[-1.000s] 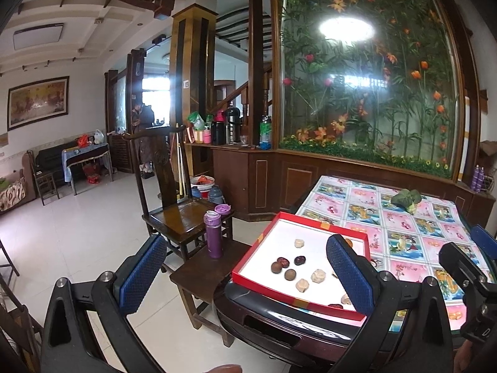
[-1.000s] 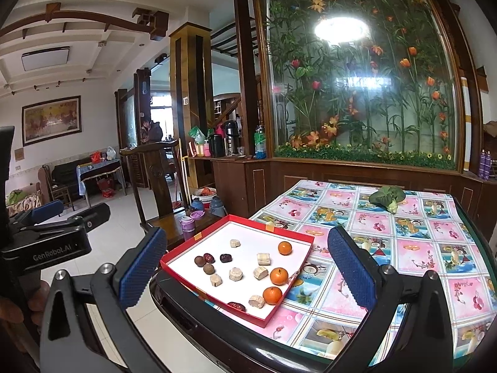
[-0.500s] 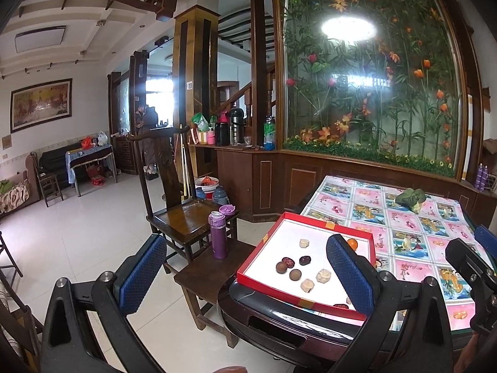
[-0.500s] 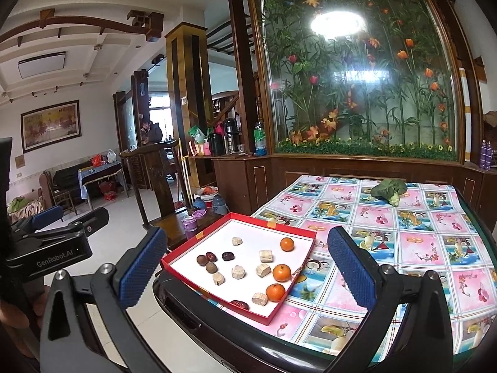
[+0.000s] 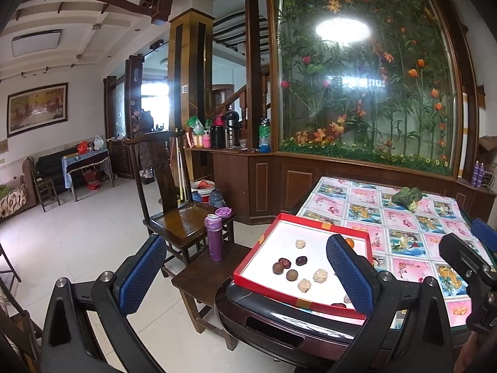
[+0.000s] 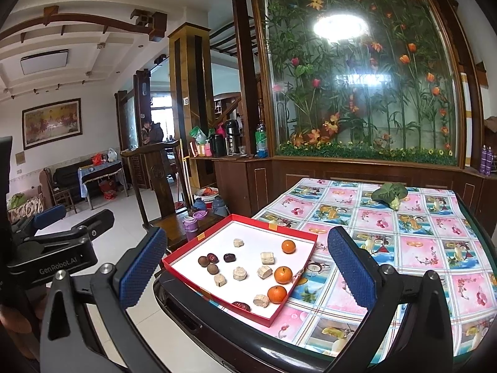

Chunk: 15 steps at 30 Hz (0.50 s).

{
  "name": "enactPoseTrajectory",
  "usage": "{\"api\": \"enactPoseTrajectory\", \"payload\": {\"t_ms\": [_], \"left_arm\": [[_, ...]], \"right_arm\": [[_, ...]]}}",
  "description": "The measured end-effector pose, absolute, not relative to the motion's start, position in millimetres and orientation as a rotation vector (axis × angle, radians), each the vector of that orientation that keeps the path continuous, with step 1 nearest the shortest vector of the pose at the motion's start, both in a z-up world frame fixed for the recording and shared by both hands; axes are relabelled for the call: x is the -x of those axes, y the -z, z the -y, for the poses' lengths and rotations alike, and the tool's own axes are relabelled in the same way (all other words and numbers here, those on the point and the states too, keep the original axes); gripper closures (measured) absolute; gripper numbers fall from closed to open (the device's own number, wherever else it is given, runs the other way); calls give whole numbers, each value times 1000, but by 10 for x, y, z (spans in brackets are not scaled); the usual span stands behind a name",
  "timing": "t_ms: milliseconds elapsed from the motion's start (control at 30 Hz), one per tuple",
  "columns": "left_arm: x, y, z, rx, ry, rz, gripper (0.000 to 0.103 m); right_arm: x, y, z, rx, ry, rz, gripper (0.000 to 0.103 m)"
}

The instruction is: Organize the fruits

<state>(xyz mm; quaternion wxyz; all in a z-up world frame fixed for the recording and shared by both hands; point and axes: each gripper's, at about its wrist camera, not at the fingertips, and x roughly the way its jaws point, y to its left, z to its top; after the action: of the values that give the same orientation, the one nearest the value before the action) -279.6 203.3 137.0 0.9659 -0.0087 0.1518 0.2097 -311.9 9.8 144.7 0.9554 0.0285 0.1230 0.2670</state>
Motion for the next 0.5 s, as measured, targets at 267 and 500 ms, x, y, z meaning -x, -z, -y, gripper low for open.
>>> {"api": "enactPoseTrajectory", "payload": {"t_ms": [267,500], "left_arm": [[2796,-1330,-1979,-19,-425,-303,0],[2789,-1297,-2083,-9,-476,-310,0]], "right_arm": [[3131,-1442,-126,-58,-541,-247,0],[3165,-1453,-152,-56,-545,-244,0]]}}
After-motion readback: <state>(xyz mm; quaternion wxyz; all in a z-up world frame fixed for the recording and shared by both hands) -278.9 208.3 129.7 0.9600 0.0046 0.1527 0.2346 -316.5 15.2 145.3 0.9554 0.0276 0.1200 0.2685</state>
